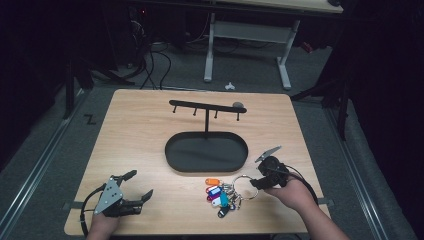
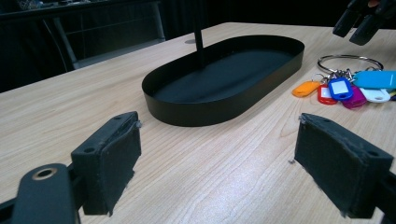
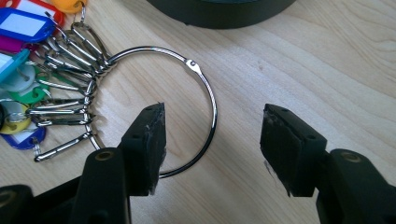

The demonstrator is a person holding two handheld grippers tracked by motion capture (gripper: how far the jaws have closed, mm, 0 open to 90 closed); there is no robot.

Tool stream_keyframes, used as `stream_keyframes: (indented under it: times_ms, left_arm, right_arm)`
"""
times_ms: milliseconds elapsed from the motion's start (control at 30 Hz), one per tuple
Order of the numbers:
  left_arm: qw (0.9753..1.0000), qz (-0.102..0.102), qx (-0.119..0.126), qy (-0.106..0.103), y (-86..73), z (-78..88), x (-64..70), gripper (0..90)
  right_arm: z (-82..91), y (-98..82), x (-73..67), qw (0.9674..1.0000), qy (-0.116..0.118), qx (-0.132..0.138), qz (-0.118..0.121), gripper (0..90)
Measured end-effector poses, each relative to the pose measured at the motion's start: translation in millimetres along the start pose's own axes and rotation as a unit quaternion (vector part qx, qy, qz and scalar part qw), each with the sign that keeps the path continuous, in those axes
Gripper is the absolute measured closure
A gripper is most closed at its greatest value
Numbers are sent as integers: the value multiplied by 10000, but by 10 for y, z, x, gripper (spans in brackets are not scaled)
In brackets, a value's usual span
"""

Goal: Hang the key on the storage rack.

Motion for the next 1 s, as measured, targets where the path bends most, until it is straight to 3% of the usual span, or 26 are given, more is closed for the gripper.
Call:
stream_keyframes:
  times_ms: [267,300,333,433,600,833,900,1000]
  left_arm:
    - [10000,19,-8,-3,1,-7,-2,150]
    - [10000,10,-23,-1,1,-7,-3,150]
    - [10000,3,-29,-2,1,-7,-2,150]
    - [10000,-10,-51,1,1,-9,-1,150]
    - [10000,-2,-63,-7,1,-10,-2,150]
    - [10000,9,-41,-10,2,-10,0,150]
    - [10000,14,-36,-13,2,-10,0,150]
    - [10000,20,-35,-10,2,-11,-1,150]
  right_arm:
    - [-17,93,-4,9990,29,-413,187,468]
    - [-37,124,-10,9981,27,-511,356,492]
    - [-45,135,-21,9978,27,-547,378,504]
    - [-109,184,-46,9930,-141,-842,814,529]
    - [-163,256,-69,9906,-107,-1082,826,582]
    - [-245,410,15,9874,-30,-1425,693,631]
    - [-291,441,17,9864,145,-1533,571,664]
    - [-317,458,22,9841,145,-1647,652,685]
Point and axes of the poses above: each handheld gripper's, and its own axes: z roughly backward along the jaws, y roughly out of its top, x roughly to its right, the point moved 4 cm from there along -z, roughly forward along the jaws, and after that the axes turned 7 degrees about -x, right-handed, at the moved point
